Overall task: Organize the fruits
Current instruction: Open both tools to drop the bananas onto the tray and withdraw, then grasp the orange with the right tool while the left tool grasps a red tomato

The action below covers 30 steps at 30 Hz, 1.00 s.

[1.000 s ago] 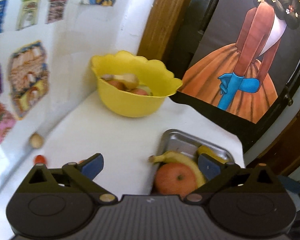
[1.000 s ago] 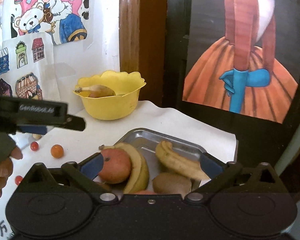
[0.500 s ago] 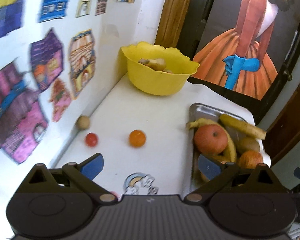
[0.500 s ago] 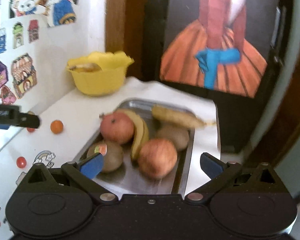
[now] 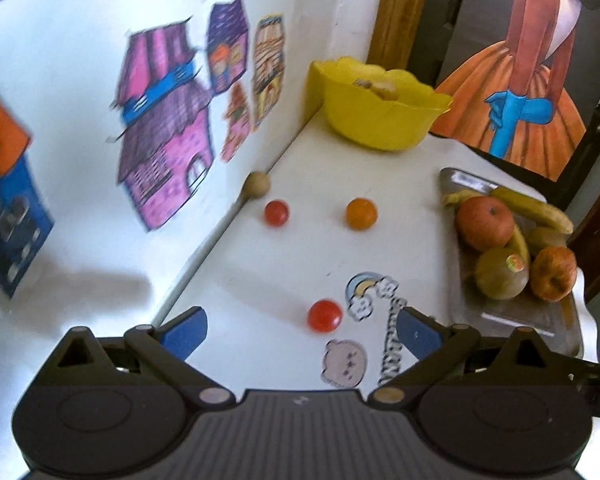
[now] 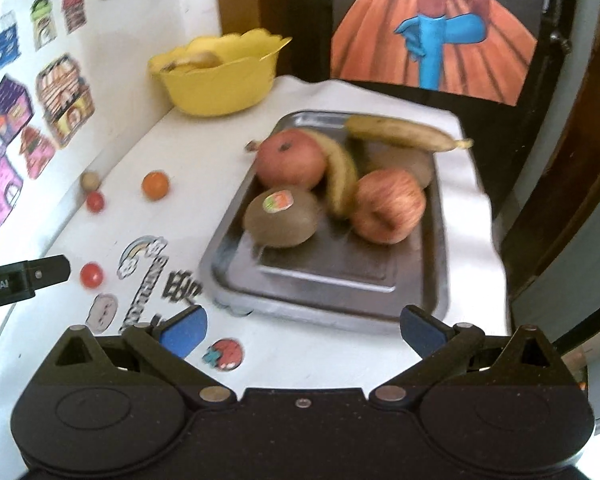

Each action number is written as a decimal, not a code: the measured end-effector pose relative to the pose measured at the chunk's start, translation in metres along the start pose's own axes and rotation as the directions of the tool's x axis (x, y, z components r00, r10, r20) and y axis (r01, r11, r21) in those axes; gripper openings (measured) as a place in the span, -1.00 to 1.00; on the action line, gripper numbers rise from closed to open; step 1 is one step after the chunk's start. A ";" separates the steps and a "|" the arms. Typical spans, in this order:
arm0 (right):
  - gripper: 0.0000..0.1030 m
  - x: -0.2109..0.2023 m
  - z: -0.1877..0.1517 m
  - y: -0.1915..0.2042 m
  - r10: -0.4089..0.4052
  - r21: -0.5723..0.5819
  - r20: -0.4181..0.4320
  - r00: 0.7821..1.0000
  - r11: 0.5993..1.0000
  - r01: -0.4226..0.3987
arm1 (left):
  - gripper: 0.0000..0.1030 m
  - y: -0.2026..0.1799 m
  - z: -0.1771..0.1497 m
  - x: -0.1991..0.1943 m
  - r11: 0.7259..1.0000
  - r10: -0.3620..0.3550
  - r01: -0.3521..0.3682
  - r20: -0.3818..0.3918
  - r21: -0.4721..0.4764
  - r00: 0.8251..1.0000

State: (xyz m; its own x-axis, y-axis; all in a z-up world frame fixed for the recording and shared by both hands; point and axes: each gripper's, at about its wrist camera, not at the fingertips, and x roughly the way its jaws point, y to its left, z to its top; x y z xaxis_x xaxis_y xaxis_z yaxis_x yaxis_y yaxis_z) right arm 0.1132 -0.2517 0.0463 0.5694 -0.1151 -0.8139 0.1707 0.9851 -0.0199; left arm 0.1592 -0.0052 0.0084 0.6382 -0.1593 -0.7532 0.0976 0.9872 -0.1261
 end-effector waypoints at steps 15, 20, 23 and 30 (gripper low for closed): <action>0.99 0.003 -0.006 0.040 0.142 -0.071 -0.079 0.987 0.986 -0.148 | 0.99 0.017 -0.027 -0.010 0.998 0.050 -0.051 -0.068 -0.021 0.996; 0.99 0.005 -0.005 0.047 0.164 -0.093 -0.085 0.983 0.981 -0.172 | 0.99 0.017 -0.033 -0.010 0.998 0.054 -0.057 -0.077 -0.030 0.996; 0.99 0.008 -0.005 0.046 0.168 -0.093 -0.092 0.981 0.980 -0.177 | 0.99 0.017 -0.035 -0.008 0.998 0.059 -0.062 -0.084 -0.033 0.995; 0.99 0.016 -0.003 0.045 0.174 -0.094 -0.109 0.979 0.978 -0.184 | 0.99 0.013 -0.035 -0.003 0.998 0.058 -0.061 -0.092 -0.026 0.994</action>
State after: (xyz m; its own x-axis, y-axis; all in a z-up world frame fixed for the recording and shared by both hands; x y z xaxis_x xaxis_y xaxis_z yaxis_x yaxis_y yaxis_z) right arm 0.1276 -0.2090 0.0308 0.4989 0.0724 -0.8636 -0.0131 0.9970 0.0760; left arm 0.1320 0.0079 -0.0139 0.5697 -0.1017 -0.8155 0.0388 0.9945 -0.0970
